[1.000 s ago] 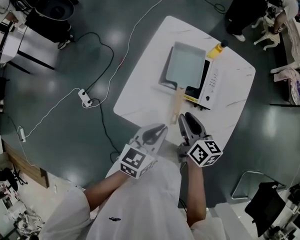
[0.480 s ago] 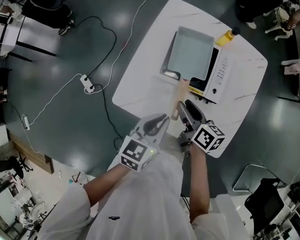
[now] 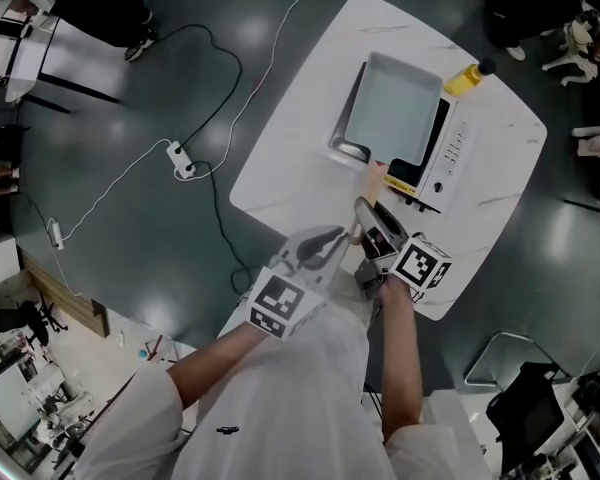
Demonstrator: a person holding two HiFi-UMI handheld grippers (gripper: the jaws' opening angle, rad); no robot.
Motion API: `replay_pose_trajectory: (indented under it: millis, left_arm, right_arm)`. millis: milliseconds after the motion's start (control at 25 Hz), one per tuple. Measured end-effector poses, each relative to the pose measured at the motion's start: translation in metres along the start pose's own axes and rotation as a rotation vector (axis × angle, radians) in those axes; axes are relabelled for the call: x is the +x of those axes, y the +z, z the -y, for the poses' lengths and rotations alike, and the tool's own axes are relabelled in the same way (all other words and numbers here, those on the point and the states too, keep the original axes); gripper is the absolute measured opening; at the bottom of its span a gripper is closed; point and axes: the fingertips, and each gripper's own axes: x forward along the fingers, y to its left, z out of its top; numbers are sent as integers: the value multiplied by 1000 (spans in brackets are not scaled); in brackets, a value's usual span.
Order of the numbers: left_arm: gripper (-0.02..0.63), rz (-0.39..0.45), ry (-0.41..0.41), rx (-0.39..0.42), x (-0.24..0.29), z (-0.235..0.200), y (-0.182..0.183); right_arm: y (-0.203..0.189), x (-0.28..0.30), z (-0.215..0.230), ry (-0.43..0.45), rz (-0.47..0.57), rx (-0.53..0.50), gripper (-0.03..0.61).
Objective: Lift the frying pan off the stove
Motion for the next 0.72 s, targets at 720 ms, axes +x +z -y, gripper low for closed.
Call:
replay_pose_trajectory:
  millis: [720]
  left_arm:
    - [107, -101, -46, -23, 24, 1, -38]
  right_arm:
    - [-1, 2, -3, 57, 6, 42, 117]
